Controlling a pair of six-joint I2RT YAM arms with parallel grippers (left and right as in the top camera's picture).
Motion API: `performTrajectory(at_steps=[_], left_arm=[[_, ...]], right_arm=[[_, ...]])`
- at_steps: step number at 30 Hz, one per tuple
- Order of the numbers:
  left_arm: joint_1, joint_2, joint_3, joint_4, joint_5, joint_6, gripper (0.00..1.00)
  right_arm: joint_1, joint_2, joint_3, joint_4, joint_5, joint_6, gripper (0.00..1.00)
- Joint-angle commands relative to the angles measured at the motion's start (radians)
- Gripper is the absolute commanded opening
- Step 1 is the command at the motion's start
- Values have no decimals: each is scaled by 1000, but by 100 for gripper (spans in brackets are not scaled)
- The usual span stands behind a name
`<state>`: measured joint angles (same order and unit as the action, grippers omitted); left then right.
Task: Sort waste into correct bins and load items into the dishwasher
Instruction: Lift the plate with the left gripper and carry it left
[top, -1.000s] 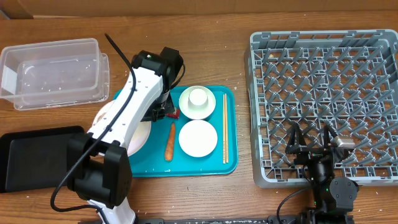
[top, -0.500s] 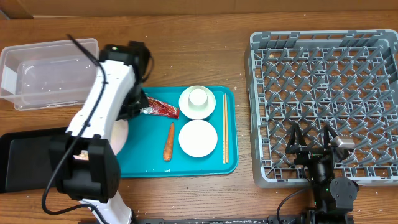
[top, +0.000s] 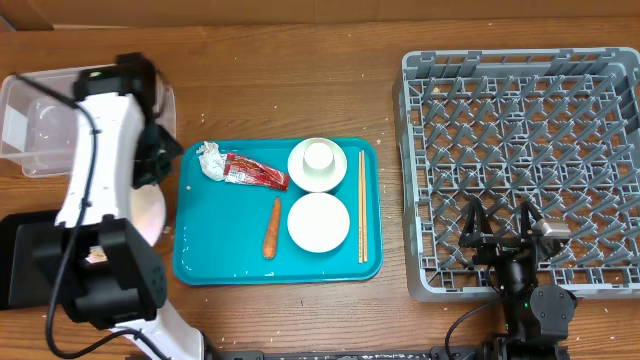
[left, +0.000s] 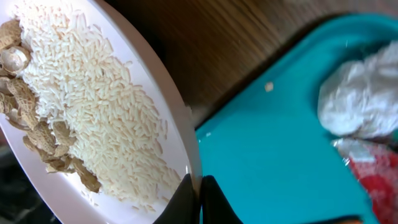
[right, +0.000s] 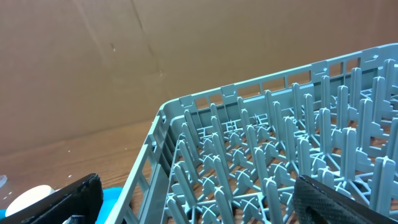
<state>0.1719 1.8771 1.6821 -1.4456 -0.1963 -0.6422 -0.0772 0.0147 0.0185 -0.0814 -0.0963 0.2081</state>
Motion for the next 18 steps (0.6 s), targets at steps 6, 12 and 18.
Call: performTrajectory(at_steps=[6,12,18], left_arm=[[205,5,30,50,100,72,4],[329,5,30,98,266,152,4],[437,5,30,142,364,194,4]], right_arm=[[-3,-12,-10,5,9,-7,100],[-3,-12,-10,5,9,-7,100],[-3,-12,-10,5,9,-7,100]])
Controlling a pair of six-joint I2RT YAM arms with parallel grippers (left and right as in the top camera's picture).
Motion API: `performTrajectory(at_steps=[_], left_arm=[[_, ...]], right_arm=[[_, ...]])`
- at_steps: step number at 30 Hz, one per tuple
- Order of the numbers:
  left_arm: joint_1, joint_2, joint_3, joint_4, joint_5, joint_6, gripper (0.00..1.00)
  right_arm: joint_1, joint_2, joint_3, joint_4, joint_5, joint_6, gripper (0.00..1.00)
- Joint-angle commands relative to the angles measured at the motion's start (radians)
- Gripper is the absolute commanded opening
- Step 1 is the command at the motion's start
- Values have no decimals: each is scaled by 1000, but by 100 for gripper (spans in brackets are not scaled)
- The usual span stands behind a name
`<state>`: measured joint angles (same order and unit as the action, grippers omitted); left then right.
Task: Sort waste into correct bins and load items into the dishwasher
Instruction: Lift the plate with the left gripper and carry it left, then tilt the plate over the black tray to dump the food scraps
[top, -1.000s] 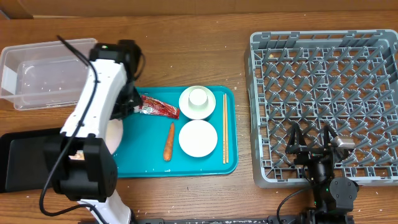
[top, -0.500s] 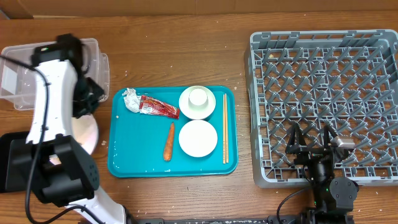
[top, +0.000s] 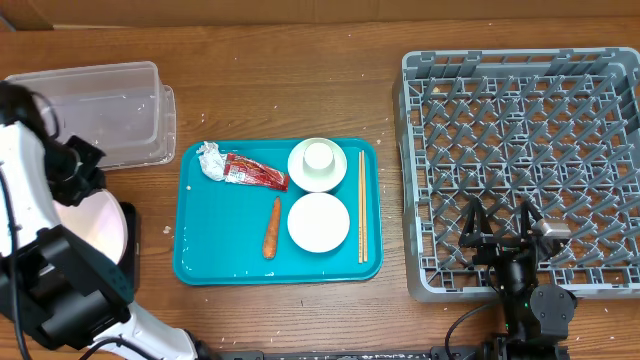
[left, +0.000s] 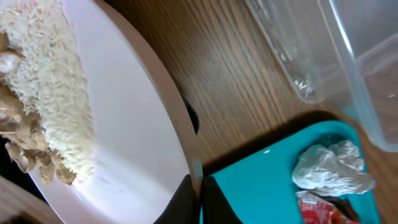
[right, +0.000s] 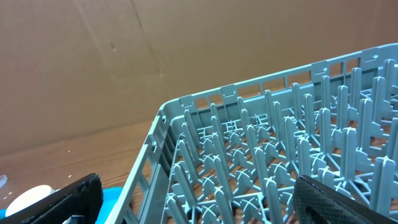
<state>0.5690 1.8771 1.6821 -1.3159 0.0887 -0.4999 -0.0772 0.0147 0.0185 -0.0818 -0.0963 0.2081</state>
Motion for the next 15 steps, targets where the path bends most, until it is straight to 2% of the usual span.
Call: performTrajectory(at_steps=[1,15], left_arm=[[58,5,30,24,91,59,4],[204,5,30,84,367,128,4]], right_arm=[[-3,-12,-10,5,9,-7,100],[-3,-12,-10,5,9,-6,100]])
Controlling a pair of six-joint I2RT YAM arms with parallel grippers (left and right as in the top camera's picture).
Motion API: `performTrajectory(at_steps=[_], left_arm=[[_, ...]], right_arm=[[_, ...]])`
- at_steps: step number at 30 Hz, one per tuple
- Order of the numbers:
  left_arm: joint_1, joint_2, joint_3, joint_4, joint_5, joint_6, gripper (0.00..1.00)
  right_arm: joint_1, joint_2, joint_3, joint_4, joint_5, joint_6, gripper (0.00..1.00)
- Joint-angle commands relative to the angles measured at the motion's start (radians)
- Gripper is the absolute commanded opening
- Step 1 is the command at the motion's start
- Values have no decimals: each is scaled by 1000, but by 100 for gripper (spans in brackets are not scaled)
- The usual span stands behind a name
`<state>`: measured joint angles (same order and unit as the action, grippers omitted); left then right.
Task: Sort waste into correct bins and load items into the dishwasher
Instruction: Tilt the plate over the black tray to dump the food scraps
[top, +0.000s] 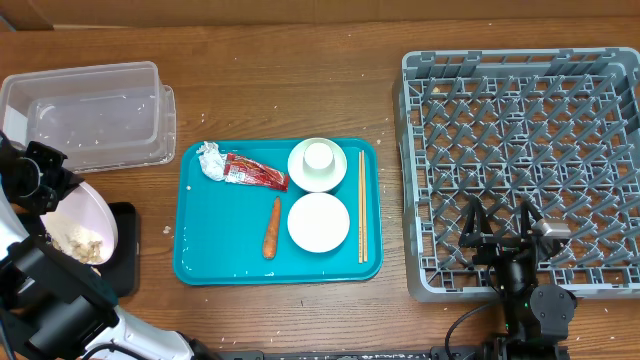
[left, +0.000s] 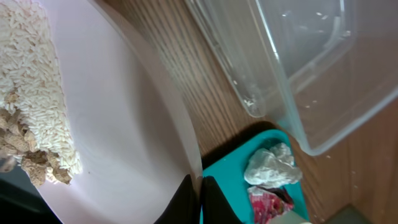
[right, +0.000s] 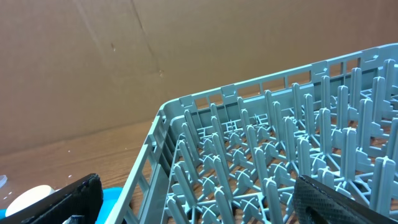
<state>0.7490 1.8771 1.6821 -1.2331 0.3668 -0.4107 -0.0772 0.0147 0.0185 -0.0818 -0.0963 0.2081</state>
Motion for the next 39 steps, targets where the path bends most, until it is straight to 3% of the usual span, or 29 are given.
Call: performTrajectory(at_steps=[1,4,12,22,26,29,33,37,39], left_arm=[[35,5,30,1,112,47,4],[73,5,30,-6,216,72,4],[181,5,30,-51,249,79,4],[263,5,30,-66,453,166,4],[286,5,30,-49,430,116,4],[298,5,30,-71,519,197,4],[314,5,30,-112,569,198,4],[338,5,30,-90,524,161,4],[345,5,30,-97,547,202,4]], right_arm=[[-3,-12,-10,5,9,-6,100],[-3,-12,-10,5,9,-6,100],[-3,-12,-10,5,9,-7,100],[-3,-12,-10,5,9,-7,100],[-3,-12,-10,5,9,-6,100],[-3,-12,-10,5,9,-7,100],[-3,-12,-10,5,9,-7,100],[-3,-12,-10,5,9,-7,100],[-3,-12,-10,5,9,-7,100]])
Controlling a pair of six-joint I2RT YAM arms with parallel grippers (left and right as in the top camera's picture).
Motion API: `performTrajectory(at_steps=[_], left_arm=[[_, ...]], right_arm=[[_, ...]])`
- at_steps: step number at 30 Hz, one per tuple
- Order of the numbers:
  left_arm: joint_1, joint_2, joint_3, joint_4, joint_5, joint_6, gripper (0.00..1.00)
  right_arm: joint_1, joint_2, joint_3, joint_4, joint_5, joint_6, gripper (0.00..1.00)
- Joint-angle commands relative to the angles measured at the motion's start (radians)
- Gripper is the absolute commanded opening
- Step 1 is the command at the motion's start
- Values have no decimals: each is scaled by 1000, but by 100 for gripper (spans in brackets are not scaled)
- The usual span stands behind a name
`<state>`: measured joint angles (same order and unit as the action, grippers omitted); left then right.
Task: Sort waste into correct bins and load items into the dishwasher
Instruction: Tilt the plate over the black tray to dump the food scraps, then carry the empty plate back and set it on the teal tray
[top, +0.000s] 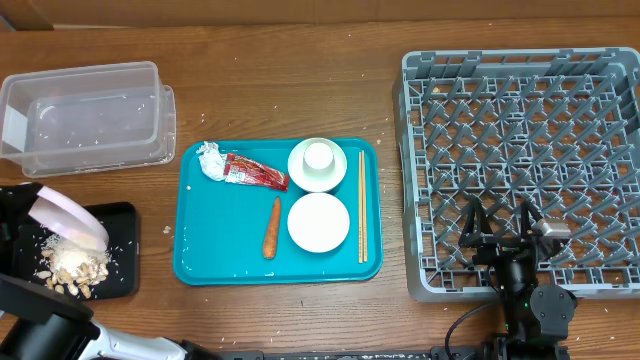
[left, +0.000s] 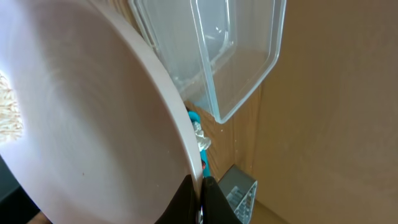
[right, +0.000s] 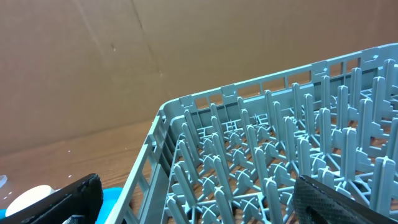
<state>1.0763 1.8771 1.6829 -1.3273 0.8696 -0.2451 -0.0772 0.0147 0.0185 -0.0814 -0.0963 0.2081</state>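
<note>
My left gripper (left: 200, 200) is shut on the rim of a white plate (top: 68, 222), which is tipped steeply over the black bin (top: 122, 268) at the table's left edge. A heap of rice and peanut shells (top: 70, 270) lies in the bin; only a few grains (left: 7, 119) cling to the plate. On the teal tray (top: 215, 250) lie a crumpled wrapper (top: 243, 170), a carrot (top: 271, 228), a cup on a saucer (top: 318, 160), a white dish (top: 318, 222) and chopsticks (top: 361, 205). My right gripper (top: 498, 238) rests open over the rack's front edge.
A clear plastic tub (top: 88, 115) stands at the back left, just behind the bin. The grey dish rack (top: 525, 130) fills the right side of the table, and its pegs (right: 267, 155) fill the right wrist view.
The plate has tipped from a slight tilt to steep over the black bin. The rice and shells that lay on it are now heaped in the bin. The right arm is unmoved.
My left gripper held the plate of rice and peanut shells beside the tray's left edge. Then it held it further left by the black bin, then over the bin with food still on it. Now the plate is tipped and the food lies in the bin.
</note>
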Motion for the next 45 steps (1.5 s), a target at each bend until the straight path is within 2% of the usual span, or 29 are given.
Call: performTrajectory(at_steps=[1,4,6,8,12,14,16,18,20,24,25,28,30,35,39,42,45], left_arm=[[21,5,29,-3,48,51,4],[32,5,29,-36,56,16,4],[45,5,29,-11,139,43,4],[55,5,29,37,137,29,4],[57,5,29,25,133,51,4],[57,5,29,-42,124,37,4],[57,5,29,-111,173,112,4],[58,5,29,-42,116,91,4],[58,5,29,-45,82,47,4],[56,5,29,-48,95,77,4],[56,5,29,-90,139,85,4],[56,5,29,-217,380,275,4],[56,5,29,-224,398,290,4],[40,-11,29,-306,323,332,4],[-9,-73,32,-317,254,320,4],[-77,-137,39,-287,147,251,4],[-183,-213,50,-227,-58,111,4]], right_arm=[[-3,-12,-10,5,9,-7,100],[-3,-12,-10,5,9,-6,100],[-3,-12,-10,5,9,-7,100],[-3,-12,-10,5,9,-6,100],[-3,-12,-10,5,9,-7,100],[-3,-12,-10,5,9,-7,100],[-3,-12,-10,5,9,-7,100],[-3,-12,-10,5,9,-7,100],[-3,-12,-10,5,9,-7,100],[-3,-12,-10,5,9,-6,100],[-3,-12,-10,5,9,-7,100],[-3,-12,-10,5,9,-6,100],[-3,-12,-10,5,9,-6,100],[-3,-12,-10,5,9,-7,100],[-3,-12,-10,5,9,-6,100],[-3,-12,-10,5,9,-6,100],[-3,-12,-10,5,9,-7,100]])
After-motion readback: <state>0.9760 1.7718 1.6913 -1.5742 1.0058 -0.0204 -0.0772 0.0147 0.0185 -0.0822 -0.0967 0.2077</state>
